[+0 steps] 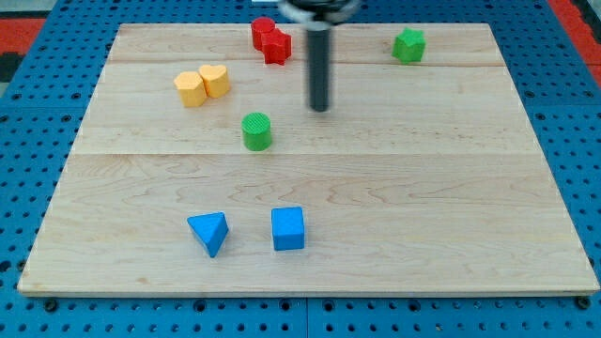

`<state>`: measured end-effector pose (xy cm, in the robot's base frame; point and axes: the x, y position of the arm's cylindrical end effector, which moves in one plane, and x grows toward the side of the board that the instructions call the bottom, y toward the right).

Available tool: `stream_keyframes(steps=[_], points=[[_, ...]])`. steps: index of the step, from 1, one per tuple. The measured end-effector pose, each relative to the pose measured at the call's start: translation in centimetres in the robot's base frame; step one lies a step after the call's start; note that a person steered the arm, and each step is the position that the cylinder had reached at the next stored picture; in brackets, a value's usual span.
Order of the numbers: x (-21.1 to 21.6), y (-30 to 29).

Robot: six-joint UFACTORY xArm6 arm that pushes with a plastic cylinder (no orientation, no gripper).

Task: Push the green star to the top right of the green circle

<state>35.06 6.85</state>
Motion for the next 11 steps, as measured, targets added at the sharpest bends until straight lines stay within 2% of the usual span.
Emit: stream_keyframes(steps=[1, 2, 3, 4, 5, 6, 9, 10, 11], points=[[-4.4, 10.4], [-9.0, 14.2], [-13.0, 12.4], [-13.4, 6.2], [-7.0, 1.7], [-3.2, 0.2], [-3.2, 10.0], [0.2, 9.2], [0.8, 2.2]])
